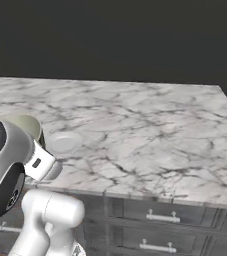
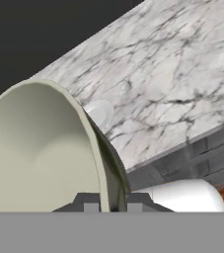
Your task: Move the bowls from the cabinet to the plates on the dining table.
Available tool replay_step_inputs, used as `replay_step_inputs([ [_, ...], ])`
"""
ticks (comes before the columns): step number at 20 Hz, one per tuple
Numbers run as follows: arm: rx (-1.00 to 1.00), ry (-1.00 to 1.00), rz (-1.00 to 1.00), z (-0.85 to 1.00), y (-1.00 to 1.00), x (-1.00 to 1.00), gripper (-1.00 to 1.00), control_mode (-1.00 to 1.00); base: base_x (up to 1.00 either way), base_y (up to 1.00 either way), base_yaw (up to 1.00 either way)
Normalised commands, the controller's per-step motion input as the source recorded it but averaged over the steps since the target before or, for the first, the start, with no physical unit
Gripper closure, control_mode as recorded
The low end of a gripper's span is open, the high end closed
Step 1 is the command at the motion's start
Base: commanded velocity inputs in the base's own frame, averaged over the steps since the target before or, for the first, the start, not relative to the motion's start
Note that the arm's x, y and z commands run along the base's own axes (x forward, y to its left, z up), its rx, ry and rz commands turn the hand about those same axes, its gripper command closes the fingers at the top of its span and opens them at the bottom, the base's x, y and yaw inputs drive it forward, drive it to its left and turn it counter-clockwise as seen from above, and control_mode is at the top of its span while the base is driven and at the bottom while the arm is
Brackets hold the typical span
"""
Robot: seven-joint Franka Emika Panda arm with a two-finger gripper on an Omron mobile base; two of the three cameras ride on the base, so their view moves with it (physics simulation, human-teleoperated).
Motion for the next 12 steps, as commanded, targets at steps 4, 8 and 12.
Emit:
replay_step_inputs([
  [4, 0.0, 0.0, 0.0, 0.0, 0.0, 0.0, 1.0, 1.0, 0.5, 0.0, -0.05],
  [8, 0.0, 0.0, 0.0, 0.0, 0.0, 0.0, 1.0, 1.0, 0.48, 0.0, -0.05],
  [12, 0.0, 0.0, 0.0, 0.0, 0.0, 0.0, 1.0, 1.0, 0.37, 0.0, -0.05],
])
